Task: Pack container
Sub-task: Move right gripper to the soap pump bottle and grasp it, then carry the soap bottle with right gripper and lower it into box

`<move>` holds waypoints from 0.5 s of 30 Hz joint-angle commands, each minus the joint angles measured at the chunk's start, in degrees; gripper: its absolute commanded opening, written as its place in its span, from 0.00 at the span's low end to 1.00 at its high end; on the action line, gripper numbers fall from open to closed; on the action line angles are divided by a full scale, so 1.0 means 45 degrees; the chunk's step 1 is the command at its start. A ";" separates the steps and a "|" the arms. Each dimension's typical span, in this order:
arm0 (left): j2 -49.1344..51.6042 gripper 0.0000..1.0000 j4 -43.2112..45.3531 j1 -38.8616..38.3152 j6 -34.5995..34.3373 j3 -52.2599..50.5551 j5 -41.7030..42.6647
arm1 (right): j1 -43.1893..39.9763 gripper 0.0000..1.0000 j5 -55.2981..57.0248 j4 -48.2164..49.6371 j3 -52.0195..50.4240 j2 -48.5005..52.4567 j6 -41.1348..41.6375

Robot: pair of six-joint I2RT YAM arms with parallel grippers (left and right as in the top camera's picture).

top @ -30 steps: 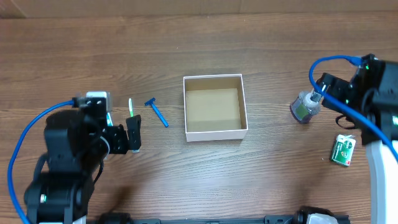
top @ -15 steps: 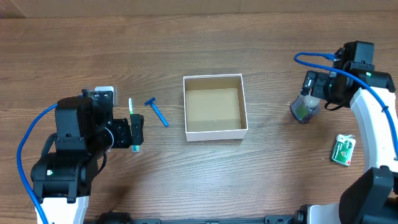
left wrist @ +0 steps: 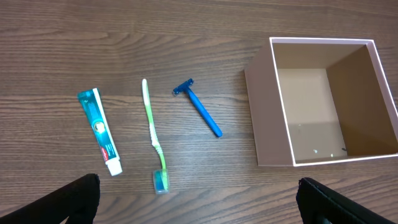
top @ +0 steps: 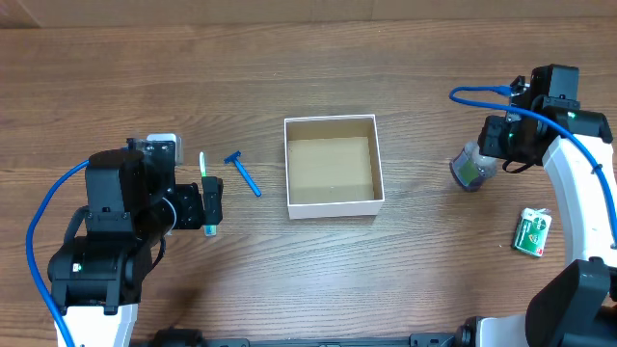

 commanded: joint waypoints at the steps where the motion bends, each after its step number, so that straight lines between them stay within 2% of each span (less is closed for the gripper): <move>1: 0.0015 1.00 0.0078 0.0053 0.0151 0.0296 0.0010 | -0.0073 0.40 -0.0039 0.0073 0.0350 -0.0117 -0.0049; 6: 0.0015 1.00 0.0078 0.0053 0.0151 0.0296 0.0010 | -0.0073 0.37 -0.0068 0.0078 0.0350 -0.0117 -0.0039; 9: 0.0015 1.00 0.0073 0.0053 0.0151 0.0296 0.0010 | -0.0073 0.26 -0.0073 0.0126 0.0350 -0.0117 0.0005; 11: 0.0015 1.00 0.0073 0.0053 0.0151 0.0296 0.0010 | -0.0063 0.09 -0.0185 0.0189 0.0359 -0.0146 0.0049; 12: 0.0015 1.00 0.0078 0.0053 0.0151 0.0296 0.0010 | -0.0058 0.04 -0.0291 0.0189 0.0384 -0.0175 0.0058; 15: 0.0015 1.00 0.0073 0.0053 0.0151 0.0296 0.0010 | 0.0005 0.04 -0.0593 -0.0112 0.0923 -0.0471 0.0389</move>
